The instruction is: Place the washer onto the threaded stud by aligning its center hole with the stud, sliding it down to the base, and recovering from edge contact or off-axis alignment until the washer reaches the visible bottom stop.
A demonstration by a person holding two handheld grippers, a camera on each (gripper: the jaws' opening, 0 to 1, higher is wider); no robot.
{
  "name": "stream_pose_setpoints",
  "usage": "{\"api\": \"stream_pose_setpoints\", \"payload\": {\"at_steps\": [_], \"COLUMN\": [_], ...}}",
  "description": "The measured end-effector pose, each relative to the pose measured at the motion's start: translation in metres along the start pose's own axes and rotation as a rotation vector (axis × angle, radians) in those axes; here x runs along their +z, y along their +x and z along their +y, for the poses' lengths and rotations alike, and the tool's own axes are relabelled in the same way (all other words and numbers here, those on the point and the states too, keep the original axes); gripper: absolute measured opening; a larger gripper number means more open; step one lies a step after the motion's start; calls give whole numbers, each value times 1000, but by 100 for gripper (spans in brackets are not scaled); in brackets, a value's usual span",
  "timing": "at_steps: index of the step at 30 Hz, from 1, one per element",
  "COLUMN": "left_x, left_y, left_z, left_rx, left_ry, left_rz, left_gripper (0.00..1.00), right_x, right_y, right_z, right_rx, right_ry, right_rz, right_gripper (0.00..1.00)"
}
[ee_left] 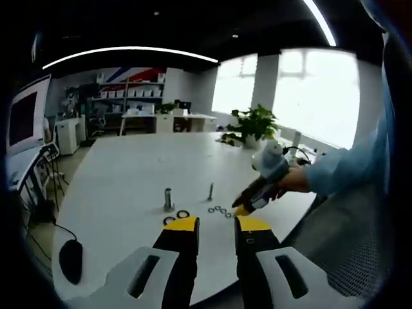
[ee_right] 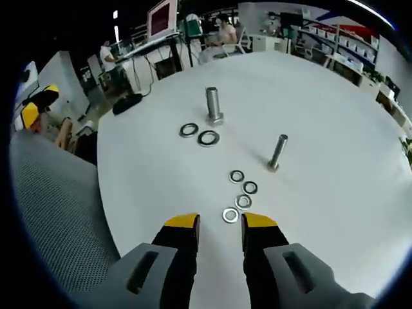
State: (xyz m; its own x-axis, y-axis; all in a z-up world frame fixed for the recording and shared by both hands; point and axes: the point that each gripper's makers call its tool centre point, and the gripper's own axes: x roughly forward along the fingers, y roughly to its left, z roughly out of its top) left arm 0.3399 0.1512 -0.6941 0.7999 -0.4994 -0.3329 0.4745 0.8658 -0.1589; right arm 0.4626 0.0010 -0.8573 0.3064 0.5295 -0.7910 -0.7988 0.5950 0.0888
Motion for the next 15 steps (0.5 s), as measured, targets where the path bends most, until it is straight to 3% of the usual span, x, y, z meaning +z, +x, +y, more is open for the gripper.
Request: {"api": "stream_pose_setpoints", "payload": {"at_steps": [6, 15], "left_x": [1, 0], "left_y": [0, 0], "left_z": [1, 1], "left_rx": [3, 7], "left_ry": [-1, -1], "left_rz": [0, 3], "left_gripper": [20, 20], "right_x": [4, -5], "right_y": [2, 14], "right_z": [-4, -2], "right_rx": [-6, -5], "right_ry": [30, -21], "right_rz": [-32, 1], "right_gripper": [28, 26]}}
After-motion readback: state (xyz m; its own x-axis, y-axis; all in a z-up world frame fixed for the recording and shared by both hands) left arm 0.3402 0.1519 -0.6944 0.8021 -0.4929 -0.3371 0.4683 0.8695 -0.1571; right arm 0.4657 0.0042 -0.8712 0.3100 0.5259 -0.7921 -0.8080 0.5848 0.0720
